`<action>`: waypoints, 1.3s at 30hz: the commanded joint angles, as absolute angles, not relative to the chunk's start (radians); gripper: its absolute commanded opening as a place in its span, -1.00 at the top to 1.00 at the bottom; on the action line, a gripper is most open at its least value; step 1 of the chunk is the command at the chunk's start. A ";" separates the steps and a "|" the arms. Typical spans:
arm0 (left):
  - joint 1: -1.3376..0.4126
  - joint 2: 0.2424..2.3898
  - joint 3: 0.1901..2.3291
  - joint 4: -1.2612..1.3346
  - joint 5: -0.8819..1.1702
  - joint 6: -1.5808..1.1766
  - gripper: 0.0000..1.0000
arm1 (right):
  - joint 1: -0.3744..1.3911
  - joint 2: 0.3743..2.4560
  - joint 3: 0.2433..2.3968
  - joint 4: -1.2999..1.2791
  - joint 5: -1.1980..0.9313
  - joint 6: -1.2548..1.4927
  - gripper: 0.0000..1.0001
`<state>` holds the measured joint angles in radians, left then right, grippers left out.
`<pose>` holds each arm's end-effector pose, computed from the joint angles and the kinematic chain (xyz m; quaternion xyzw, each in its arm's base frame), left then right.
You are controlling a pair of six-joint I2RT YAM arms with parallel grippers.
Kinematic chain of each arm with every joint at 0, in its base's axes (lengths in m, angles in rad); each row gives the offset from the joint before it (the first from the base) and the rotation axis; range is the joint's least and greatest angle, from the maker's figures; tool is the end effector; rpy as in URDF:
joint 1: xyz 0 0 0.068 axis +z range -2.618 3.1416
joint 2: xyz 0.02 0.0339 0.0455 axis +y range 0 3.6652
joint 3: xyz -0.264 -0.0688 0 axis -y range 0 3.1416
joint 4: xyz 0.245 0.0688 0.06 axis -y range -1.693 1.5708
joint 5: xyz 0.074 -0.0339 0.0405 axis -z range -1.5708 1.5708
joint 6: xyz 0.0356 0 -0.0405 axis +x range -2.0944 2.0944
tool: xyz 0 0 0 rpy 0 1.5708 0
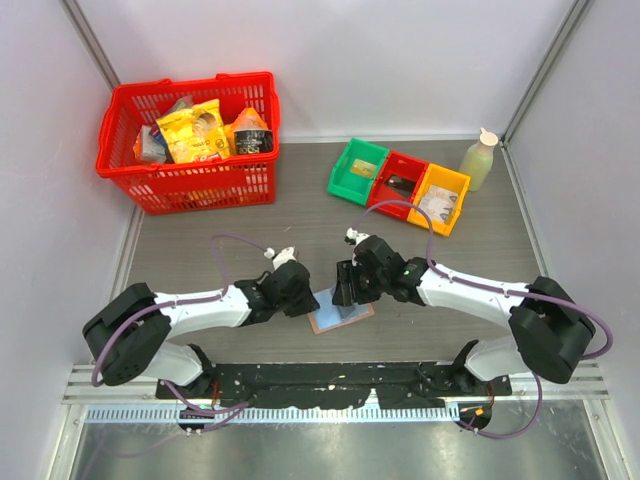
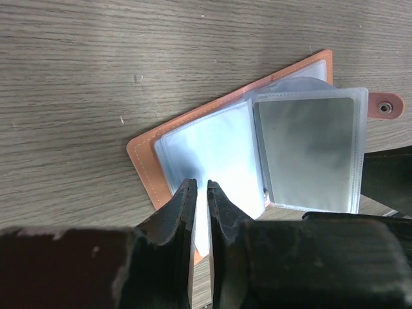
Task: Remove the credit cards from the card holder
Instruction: Remove the credit card from the card holder.
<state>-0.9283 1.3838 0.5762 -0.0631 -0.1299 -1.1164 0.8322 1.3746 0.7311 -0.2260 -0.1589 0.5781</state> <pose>0.1559 -0.2006 0.1537 -0.1102 0.9311 -0.2602 0.2304 0.1783 0.2041 0.1900 -0.1457 0.9252 0.2787 0.2124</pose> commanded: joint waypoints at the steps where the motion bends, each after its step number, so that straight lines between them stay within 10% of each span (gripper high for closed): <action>1: -0.933 1.358 0.578 -0.061 -0.150 -1.124 0.70 | 0.842 1.330 0.788 -0.248 -0.114 0.574 -0.14; 11: -0.934 1.413 0.589 -0.052 -0.129 -1.114 0.72 | 0.844 1.318 0.799 -0.357 0.126 0.520 -0.45; 39: -0.945 1.443 0.589 -0.058 -0.127 -1.111 0.73 | 0.844 1.428 0.772 -0.261 0.015 0.509 -0.06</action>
<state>-0.9321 1.4197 0.5819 -0.0338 -0.1303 -1.1187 0.8387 1.4658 0.7479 -0.2775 0.0277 0.5159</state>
